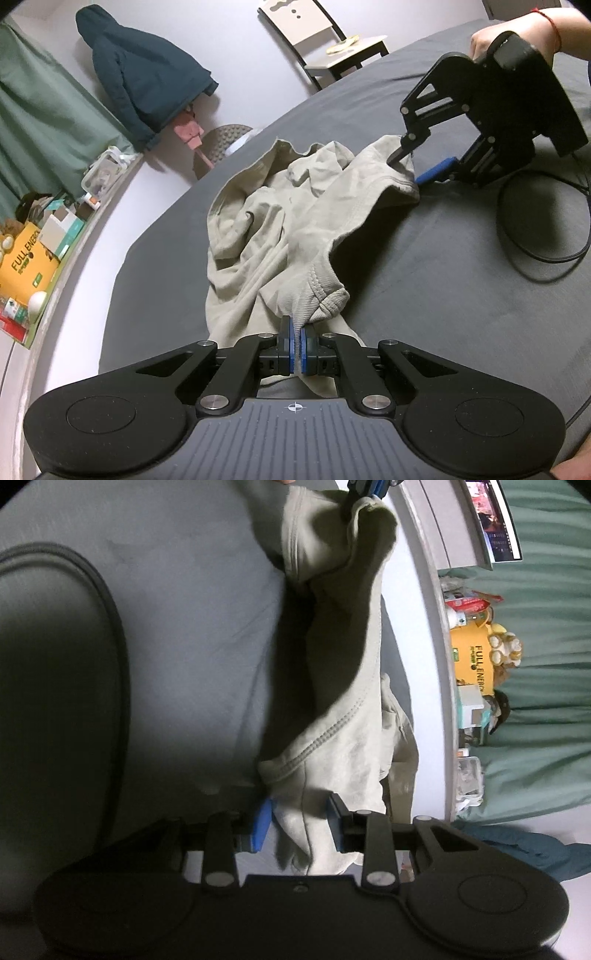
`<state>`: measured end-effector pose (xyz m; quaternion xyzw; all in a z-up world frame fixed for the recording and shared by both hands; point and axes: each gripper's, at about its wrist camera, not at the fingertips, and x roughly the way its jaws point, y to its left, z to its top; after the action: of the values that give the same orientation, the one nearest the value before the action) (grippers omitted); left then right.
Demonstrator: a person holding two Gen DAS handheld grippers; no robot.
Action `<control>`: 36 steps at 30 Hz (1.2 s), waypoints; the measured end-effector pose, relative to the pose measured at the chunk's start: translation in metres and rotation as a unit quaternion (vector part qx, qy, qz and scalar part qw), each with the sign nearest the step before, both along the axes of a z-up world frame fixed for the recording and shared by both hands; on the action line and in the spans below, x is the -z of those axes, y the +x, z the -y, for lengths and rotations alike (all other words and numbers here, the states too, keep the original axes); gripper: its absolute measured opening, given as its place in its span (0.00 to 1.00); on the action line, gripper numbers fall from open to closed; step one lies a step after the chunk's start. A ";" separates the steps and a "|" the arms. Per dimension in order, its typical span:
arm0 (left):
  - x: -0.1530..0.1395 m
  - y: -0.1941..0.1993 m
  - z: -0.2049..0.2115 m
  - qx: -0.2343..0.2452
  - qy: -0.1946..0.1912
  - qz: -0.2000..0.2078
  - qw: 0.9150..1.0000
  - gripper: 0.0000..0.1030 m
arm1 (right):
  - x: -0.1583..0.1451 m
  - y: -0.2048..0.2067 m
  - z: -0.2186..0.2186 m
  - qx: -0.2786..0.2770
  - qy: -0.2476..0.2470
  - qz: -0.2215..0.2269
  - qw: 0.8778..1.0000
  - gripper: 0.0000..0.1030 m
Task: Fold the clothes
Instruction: 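Lift the sweatshirt with the right gripper while the left gripper holds its fold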
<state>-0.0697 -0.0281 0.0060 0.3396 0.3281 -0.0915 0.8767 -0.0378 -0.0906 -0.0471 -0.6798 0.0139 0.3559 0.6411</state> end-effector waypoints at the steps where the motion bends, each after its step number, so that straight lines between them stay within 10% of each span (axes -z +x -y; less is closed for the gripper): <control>1: 0.000 0.000 0.000 0.001 0.000 0.000 1.000 0.03 | 0.000 0.001 0.000 0.000 0.002 0.001 1.000 0.31; 13: -0.001 0.000 0.001 -0.011 0.028 0.018 0.999 0.03 | -0.014 -0.002 0.005 0.017 0.017 -0.010 1.000 0.06; 20: -0.020 0.000 -0.005 -0.069 0.100 0.129 0.984 0.04 | -0.067 0.000 0.004 0.057 0.208 0.046 0.975 0.03; 26: -0.066 -0.013 0.005 -0.057 0.185 0.280 0.940 0.04 | -0.115 -0.011 0.013 0.060 0.368 0.137 0.918 0.03; 33: -0.159 -0.053 0.035 -0.033 0.261 0.499 0.826 0.04 | -0.207 -0.060 0.040 0.031 0.511 0.322 0.797 0.03; 36: -0.175 -0.056 0.041 -0.023 0.249 0.510 0.823 0.04 | -0.233 -0.077 0.051 0.024 0.524 0.349 0.776 0.03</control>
<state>-0.1260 -0.0686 0.1807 0.5372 -0.1461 0.1997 0.8064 -0.1148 -0.1419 0.1858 -0.3155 -0.3832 0.0312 0.8675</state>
